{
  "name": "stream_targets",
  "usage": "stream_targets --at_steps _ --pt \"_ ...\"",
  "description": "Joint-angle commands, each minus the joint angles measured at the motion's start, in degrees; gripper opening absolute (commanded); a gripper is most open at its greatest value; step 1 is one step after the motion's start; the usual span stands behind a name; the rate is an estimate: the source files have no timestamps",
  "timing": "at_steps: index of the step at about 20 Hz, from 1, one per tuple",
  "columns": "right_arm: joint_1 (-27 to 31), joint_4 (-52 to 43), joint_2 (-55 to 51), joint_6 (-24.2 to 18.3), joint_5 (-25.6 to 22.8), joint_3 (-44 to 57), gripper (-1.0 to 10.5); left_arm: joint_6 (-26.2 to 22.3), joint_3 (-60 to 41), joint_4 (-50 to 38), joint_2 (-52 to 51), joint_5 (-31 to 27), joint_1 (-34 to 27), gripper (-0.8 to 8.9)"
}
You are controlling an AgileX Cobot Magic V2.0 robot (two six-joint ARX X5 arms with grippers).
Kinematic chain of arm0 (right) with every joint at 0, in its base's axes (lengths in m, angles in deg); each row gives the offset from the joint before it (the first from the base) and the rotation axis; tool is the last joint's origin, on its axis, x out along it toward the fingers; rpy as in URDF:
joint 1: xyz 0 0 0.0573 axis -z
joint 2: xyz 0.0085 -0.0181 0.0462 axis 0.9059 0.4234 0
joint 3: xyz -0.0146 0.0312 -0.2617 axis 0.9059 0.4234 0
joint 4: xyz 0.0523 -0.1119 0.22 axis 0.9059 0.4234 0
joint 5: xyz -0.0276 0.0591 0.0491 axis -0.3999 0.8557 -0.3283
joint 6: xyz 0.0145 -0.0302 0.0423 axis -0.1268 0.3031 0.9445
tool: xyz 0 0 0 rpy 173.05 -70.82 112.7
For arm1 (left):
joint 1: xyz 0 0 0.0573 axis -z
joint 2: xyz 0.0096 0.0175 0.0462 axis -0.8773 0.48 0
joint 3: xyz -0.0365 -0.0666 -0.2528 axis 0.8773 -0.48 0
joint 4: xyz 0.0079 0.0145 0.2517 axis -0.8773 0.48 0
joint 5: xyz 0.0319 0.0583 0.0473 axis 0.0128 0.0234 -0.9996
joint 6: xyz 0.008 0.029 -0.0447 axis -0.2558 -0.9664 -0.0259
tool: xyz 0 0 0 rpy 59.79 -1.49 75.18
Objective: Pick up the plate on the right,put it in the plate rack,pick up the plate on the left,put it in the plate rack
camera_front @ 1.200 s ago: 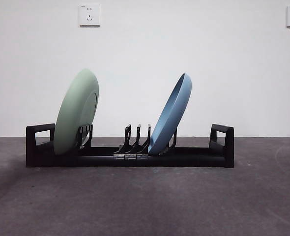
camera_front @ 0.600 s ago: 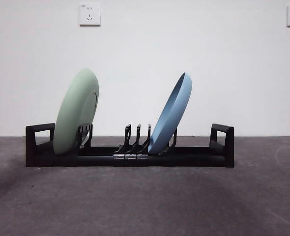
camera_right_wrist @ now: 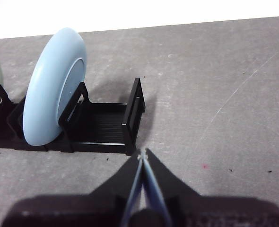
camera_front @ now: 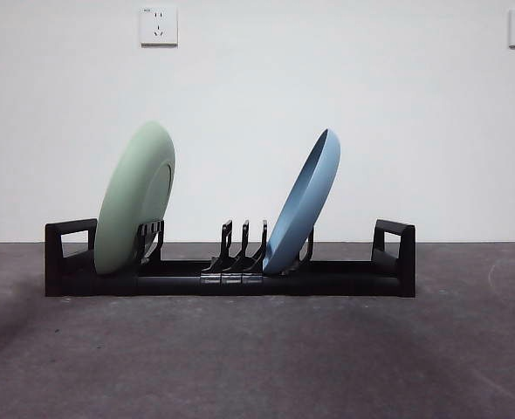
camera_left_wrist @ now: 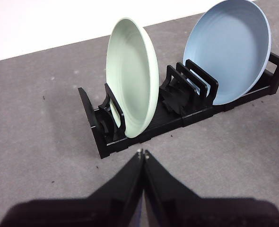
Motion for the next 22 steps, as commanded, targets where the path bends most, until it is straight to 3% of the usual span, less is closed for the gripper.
stream_targets --at_steps 1,6,15,22 --pt "-0.1 -0.5 0.0 0.6 0.0 0.3 0.0 0.0 -0.3 0.2 0.0 0.0 0.0 -0.03" --pt "-0.1 -0.5 0.0 0.6 0.0 0.3 0.1 -3.6 -0.7 -0.1 -2.3 1.4 -3.4 -0.03" --pt "-0.1 -0.5 0.0 0.6 0.1 0.3 0.1 -3.5 -15.8 -8.7 -18.2 11.8 -25.8 -0.03" --pt "0.0 -0.5 0.0 0.6 0.1 0.3 0.0 -3.5 -26.1 -13.3 -21.6 15.2 -30.1 -0.03"
